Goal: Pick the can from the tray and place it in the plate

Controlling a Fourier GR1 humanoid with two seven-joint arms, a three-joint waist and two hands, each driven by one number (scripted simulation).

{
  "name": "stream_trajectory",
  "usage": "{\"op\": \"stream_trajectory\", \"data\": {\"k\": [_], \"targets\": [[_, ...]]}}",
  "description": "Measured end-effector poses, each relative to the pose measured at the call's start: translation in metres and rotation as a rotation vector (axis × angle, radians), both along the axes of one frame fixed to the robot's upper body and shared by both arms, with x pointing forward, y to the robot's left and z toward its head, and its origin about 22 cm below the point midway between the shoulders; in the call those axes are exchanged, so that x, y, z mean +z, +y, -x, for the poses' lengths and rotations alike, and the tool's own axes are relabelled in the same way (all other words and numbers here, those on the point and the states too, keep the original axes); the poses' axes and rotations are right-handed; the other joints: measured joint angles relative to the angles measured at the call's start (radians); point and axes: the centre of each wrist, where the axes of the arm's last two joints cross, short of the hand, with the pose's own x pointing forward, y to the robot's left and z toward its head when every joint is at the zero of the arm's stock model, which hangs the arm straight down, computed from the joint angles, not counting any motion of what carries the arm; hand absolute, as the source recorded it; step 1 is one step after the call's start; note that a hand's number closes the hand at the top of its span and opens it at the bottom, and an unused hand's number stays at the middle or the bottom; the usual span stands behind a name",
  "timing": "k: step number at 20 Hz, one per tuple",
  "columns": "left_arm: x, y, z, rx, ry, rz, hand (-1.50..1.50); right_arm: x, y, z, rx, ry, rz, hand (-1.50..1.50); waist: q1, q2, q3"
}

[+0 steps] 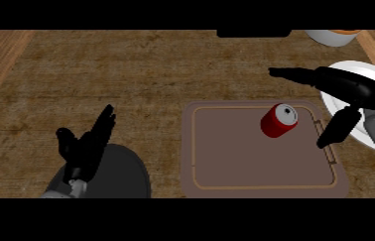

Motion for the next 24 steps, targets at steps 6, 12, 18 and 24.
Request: {"op": "stream_trajectory", "data": {"k": [6,12,18,24], "targets": [[0.000,0.001,-0.001,-0.003,0.009,0.006,0.00,-0.014,0.022,0.012,-0.018,-0.036,0.057,-1.50,0.001,0.000,0.000],[-0.002,0.002,-0.002,-0.012,0.004,0.010,0.00,-0.023,0.023,0.015,-0.053,-0.071,0.110,-1.50,0.003,0.001,0.001],[-0.004,-0.002,-0.003,-0.011,0.002,0.005,0.00,-0.036,0.028,0.007,-0.047,-0.062,0.138,-1.50,0.006,0.000,0.003],[0.000,0.001,-0.004,-0.017,0.014,0.010,0.00,-0.059,0.038,0.007,0.003,-0.051,0.203,1.50,0.009,0.002,0.002]]}}
